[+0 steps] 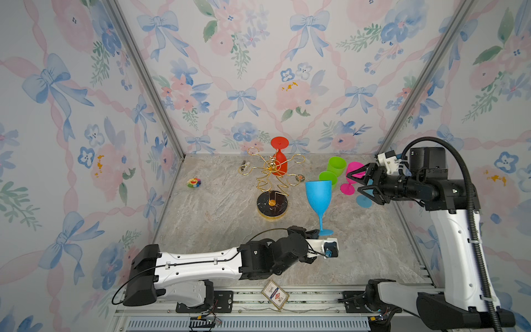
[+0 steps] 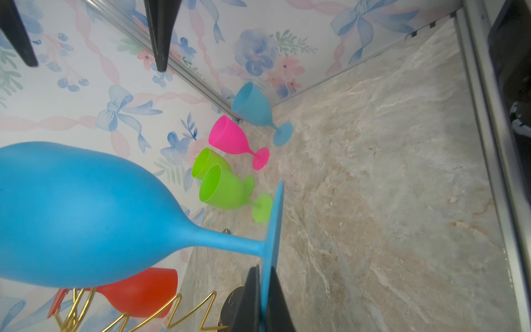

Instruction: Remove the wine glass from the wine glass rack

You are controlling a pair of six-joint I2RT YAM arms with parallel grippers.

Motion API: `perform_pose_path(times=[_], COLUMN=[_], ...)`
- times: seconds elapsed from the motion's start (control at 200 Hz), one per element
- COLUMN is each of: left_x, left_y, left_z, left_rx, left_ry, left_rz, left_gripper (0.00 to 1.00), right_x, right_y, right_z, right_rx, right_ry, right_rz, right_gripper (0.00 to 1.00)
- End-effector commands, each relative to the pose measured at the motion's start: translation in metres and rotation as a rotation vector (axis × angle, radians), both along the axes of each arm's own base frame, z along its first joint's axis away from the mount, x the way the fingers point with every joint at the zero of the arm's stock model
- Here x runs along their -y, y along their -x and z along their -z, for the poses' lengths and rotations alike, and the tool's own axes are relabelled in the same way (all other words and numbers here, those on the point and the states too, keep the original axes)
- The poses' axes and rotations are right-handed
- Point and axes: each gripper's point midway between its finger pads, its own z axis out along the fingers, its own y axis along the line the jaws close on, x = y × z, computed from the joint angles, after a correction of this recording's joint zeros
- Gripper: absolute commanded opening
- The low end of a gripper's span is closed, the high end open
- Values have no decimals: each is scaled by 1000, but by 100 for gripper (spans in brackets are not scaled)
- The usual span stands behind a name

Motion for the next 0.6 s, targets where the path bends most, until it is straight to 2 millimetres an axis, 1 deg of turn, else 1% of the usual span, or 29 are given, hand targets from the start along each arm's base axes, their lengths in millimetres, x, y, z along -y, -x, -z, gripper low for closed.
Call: perform_pose_path(times=[0.0,0.04,0.1,0.215,0.29,0.345,0.385,0.395,0.41,0.525,0.595], left_x=[-18,-21,-22,-20,-19,-19,-19,-22,-23,-24,-23], left_y=[-10,-8,-5,1,4,5,4,4,4,4,4], left_z=[-31,-29,-20,0,11,21,22,32,38,52,59], left_rx=[184,240,301,358,390,414,431,433,438,463,478], left_ry=[55,37,-22,-122,-158,-193,-209,-233,-252,-312,-349], left_rz=[-98,-102,-88,-48,-29,-13,-12,-6,-4,14,26], left_gripper=[0,0,0,0,0,0,0,0,0,0,0], right_x=[4,3,2,-1,-3,-5,-6,-6,-6,-12,-17], right_y=[9,11,15,22,26,28,29,29,29,31,32], right_z=[4,8,15,30,34,36,37,37,37,36,33], right_rx=[-87,-114,-162,-249,-281,-298,-313,-314,-320,-363,-368], right_ry=[-7,-11,-19,-25,-18,-12,-7,-4,-1,12,39], right_rz=[30,33,36,21,7,-7,-19,-21,-25,-73,-131], right_gripper=[83,82,80,77,76,76,74,74,73,68,62])
